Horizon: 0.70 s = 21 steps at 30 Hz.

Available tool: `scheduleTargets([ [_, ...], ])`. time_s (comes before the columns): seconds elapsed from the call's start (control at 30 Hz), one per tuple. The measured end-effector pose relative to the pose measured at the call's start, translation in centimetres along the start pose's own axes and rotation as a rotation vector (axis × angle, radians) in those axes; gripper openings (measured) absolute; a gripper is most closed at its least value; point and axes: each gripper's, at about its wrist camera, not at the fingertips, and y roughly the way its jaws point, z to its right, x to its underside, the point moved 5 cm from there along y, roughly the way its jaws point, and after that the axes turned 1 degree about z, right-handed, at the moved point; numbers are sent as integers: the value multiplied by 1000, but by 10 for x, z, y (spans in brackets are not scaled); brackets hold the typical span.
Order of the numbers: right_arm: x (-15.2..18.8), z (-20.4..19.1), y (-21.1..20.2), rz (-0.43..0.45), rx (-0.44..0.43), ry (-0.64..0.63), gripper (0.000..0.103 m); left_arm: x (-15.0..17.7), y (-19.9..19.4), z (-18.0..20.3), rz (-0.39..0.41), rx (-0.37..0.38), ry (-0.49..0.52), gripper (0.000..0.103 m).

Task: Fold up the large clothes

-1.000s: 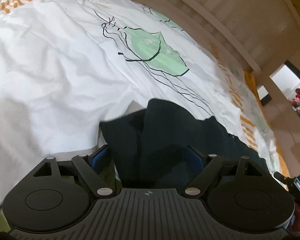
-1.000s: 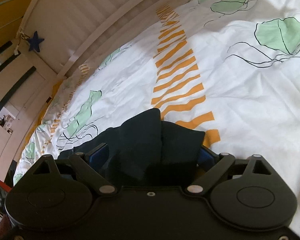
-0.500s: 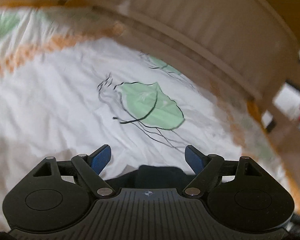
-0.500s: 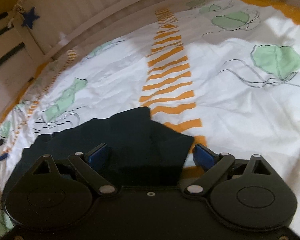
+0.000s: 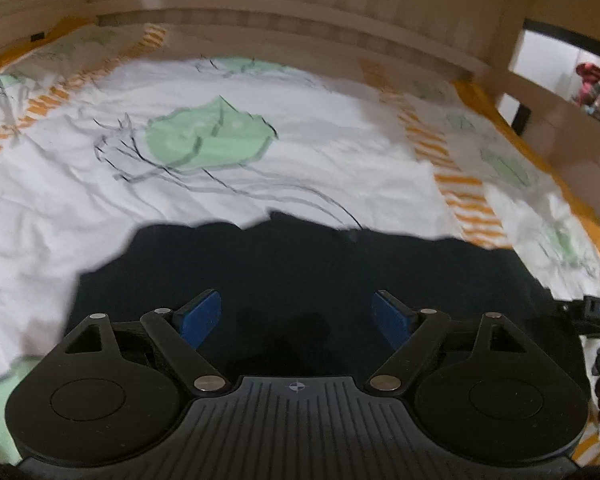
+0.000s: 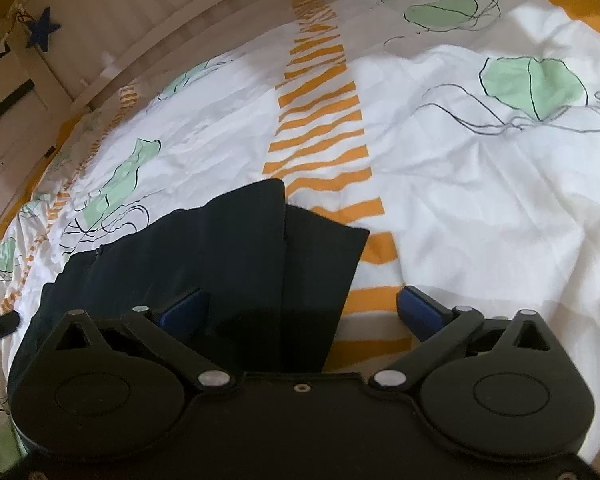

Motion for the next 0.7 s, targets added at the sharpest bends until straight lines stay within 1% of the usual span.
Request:
scheduleTargets([
  [0.07, 2, 0, 0, 0, -2, -2, 102, 6, 8, 9, -24, -17, 15, 82],
  [0.17, 3, -3, 0, 1, 11, -24, 102, 14, 19, 22, -59, -98, 55, 83],
  [0.23, 4, -4, 0, 0, 23, -33, 102, 16, 25, 26, -56, -144, 75, 85],
  [0.33, 5, -5, 1, 1, 31, -42, 102, 19, 28, 27, -36, -188, 61, 90],
  [0.4, 6, -6, 1, 2, 33, -46, 102, 21, 31, 26, -31, -200, 38, 92],
  [0.47, 6, -6, 1, 2, 36, -47, 102, 24, 34, 24, -40, -212, 22, 98],
  [0.5, 6, -6, 2, 1, 37, -47, 102, 26, 37, 23, -49, -216, 22, 99],
  [0.53, 6, -6, 2, 1, 38, -48, 102, 27, 39, 23, -53, -224, 27, 103],
  [0.7, 7, -7, 3, 1, 44, -54, 102, 30, 46, 24, -66, -235, 48, 103],
])
